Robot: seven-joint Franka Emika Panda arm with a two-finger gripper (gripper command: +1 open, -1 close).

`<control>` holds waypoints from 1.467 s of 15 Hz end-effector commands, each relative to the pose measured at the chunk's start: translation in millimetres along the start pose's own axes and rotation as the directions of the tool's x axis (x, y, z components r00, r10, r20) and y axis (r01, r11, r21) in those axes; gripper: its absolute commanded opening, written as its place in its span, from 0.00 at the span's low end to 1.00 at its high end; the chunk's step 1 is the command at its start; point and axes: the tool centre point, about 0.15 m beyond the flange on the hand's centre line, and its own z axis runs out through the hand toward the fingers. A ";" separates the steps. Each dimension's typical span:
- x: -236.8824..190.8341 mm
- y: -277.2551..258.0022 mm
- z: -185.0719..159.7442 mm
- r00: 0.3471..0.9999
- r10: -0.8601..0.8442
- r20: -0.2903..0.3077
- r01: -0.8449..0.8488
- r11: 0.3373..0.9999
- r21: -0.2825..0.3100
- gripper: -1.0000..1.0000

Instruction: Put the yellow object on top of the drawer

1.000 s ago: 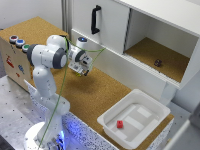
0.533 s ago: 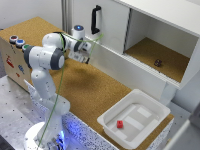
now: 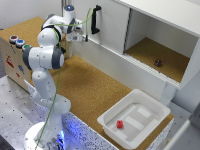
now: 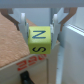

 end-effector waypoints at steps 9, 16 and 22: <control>82.1 -67.1 47.8 0.764 -0.550 0.336 0.497 0.835 0.236 0.00; 75.5 -80.4 52.3 0.721 -0.613 0.321 0.549 0.790 0.274 0.00; 78.3 -71.4 39.4 0.774 -0.570 0.274 0.493 0.815 0.303 1.00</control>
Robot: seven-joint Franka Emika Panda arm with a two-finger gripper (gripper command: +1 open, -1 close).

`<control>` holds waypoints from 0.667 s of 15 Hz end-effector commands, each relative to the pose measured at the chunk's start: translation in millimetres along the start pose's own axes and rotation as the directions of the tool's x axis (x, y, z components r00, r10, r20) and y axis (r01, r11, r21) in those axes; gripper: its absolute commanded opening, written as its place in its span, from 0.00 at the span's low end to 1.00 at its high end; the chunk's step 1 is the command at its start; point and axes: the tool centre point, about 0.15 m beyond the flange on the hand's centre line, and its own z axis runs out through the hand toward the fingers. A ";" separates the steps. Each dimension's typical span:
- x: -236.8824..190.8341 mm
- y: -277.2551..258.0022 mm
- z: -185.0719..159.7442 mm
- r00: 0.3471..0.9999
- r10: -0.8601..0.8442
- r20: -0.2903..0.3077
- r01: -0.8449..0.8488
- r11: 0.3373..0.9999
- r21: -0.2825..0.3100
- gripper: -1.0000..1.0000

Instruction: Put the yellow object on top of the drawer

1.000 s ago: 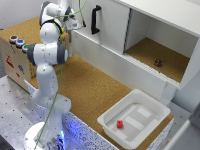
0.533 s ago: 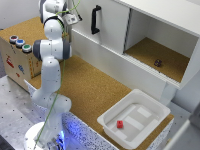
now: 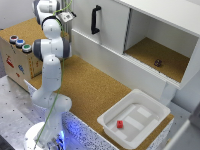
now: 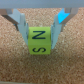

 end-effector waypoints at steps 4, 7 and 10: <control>5.6 20.7 -45.6 0.997 0.069 0.033 -0.071 0.994 0.082 1.00; -15.7 16.5 -55.8 0.984 0.175 0.016 -0.176 0.980 0.096 1.00; -42.2 6.9 -50.9 0.935 0.354 -0.015 -0.348 0.927 0.140 1.00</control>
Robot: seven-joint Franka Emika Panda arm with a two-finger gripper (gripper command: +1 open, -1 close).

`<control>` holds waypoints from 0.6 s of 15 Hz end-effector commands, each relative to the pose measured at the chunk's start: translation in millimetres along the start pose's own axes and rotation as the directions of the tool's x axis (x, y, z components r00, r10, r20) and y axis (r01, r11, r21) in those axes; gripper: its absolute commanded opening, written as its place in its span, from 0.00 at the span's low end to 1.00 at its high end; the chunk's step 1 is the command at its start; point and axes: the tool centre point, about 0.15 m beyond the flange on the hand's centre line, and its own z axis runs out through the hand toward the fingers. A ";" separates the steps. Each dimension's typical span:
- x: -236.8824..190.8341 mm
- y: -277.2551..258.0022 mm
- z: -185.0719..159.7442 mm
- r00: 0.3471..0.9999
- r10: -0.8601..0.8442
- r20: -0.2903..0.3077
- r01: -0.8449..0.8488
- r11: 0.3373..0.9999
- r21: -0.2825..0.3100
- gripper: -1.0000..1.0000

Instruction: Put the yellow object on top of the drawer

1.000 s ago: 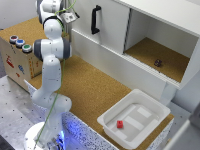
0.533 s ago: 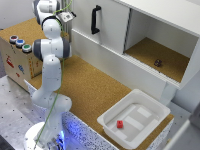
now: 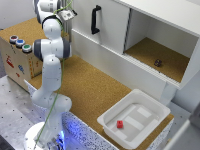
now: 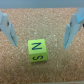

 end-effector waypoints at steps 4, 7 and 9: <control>-64.5 -5.9 0.8 0.877 0.478 -0.050 -0.463 0.868 0.178 1.00; -85.8 -22.8 6.0 0.779 0.625 -0.059 -0.605 0.772 0.197 1.00; -102.1 -38.0 7.4 0.702 0.710 -0.054 -0.690 0.697 0.195 1.00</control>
